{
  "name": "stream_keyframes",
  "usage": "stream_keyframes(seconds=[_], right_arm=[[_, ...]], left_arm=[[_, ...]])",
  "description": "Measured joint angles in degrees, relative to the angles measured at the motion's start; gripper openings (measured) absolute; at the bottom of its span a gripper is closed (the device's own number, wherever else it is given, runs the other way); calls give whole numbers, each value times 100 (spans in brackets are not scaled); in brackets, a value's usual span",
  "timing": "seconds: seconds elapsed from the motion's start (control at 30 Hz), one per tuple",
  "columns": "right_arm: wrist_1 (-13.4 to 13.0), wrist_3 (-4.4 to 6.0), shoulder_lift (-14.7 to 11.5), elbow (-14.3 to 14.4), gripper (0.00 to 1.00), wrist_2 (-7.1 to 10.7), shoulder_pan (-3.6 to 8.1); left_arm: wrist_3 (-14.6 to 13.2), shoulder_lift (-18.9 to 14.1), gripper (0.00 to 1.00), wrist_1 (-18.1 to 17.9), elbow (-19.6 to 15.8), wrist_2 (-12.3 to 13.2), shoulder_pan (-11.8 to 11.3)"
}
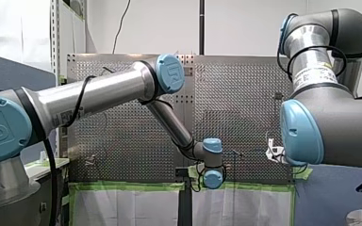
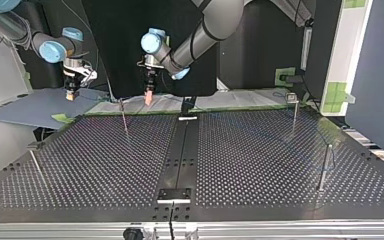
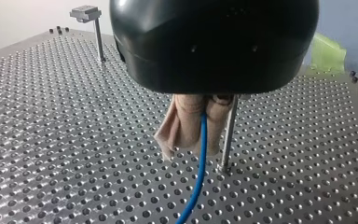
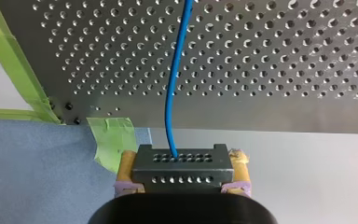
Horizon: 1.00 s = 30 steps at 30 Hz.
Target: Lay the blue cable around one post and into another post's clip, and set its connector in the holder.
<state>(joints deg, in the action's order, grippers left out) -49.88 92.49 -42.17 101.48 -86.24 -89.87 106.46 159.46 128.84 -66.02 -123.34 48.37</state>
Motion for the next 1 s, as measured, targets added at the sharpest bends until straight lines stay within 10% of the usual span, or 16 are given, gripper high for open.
stream_keyframes(seconds=[1.0], right_arm=[[-155,53,18,0,0,-162,127]], left_arm=[[-49,-68,4,59,-314,37,99]])
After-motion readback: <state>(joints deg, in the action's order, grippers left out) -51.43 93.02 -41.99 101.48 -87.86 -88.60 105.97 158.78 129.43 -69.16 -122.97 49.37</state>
